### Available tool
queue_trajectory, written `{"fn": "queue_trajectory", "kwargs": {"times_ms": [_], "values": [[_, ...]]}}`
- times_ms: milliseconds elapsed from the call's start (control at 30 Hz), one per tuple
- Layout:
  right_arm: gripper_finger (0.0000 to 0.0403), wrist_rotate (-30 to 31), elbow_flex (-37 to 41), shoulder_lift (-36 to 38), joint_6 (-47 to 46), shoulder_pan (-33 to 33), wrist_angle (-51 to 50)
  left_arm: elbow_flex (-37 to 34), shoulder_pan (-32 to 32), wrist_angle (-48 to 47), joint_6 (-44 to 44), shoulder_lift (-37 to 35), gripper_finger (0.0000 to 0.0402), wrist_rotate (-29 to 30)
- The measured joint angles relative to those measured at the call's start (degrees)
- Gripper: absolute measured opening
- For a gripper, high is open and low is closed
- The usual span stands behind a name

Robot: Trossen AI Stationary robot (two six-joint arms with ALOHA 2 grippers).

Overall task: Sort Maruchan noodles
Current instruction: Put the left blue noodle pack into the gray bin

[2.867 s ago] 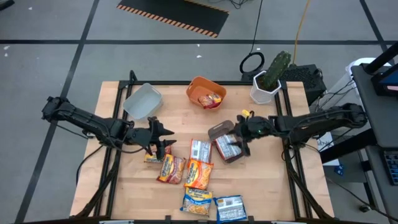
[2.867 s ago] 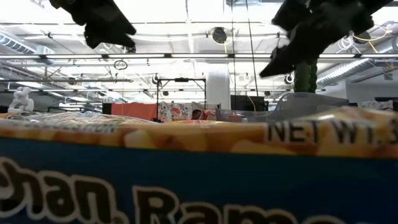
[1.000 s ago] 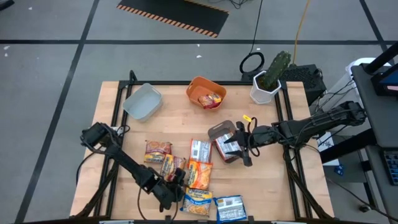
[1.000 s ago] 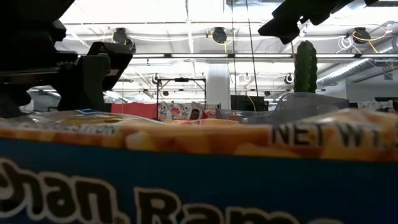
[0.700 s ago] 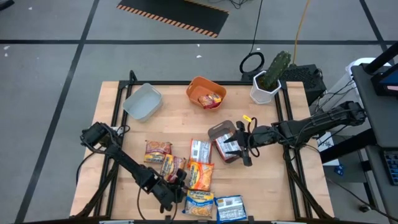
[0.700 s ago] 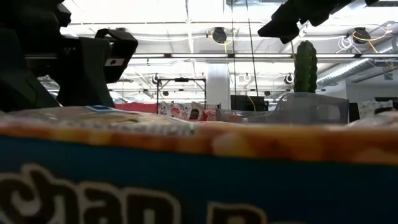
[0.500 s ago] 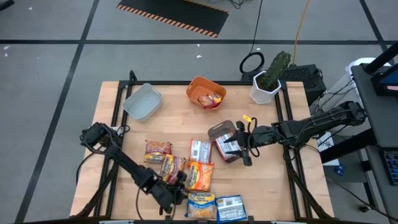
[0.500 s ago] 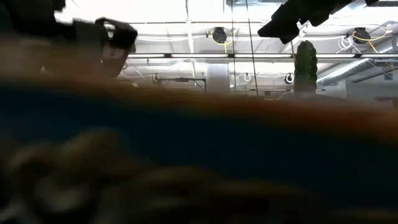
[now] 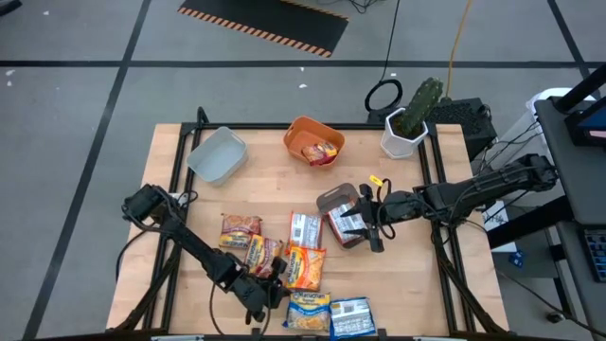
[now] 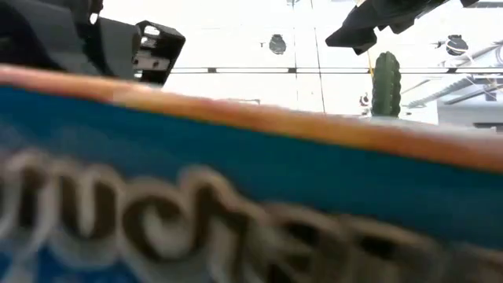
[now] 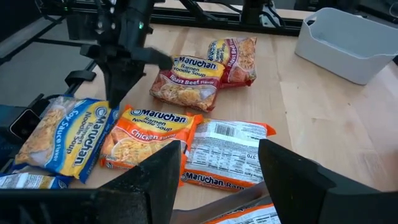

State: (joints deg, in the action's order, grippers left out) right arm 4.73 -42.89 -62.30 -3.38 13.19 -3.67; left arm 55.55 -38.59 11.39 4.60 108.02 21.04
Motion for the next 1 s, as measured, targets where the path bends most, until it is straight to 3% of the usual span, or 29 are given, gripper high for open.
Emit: {"fn": "queue_trajectory", "kwargs": {"times_ms": [233,633,833,1000], "values": [[0.0210,0.0,0.0,0.0,0.0,0.0,-0.1,0.0,0.8,-10.0,-0.2,-10.6,0.0002,6.8],[0.0210,0.1,0.1,0.0,-0.4,0.0,-1.2,0.0,0.8,-29.6,-0.5,-31.6,0.0001,24.6],[0.0210,2.9,0.0,0.0,1.6,-0.1,-1.4,0.0,0.8,-35.6,-0.7,-38.1,0.0000,31.4],[0.0210,4.5,0.1,0.0,2.5,-0.1,-1.4,0.0,0.9,-43.0,-5.8,-42.0,0.0000,41.7]]}}
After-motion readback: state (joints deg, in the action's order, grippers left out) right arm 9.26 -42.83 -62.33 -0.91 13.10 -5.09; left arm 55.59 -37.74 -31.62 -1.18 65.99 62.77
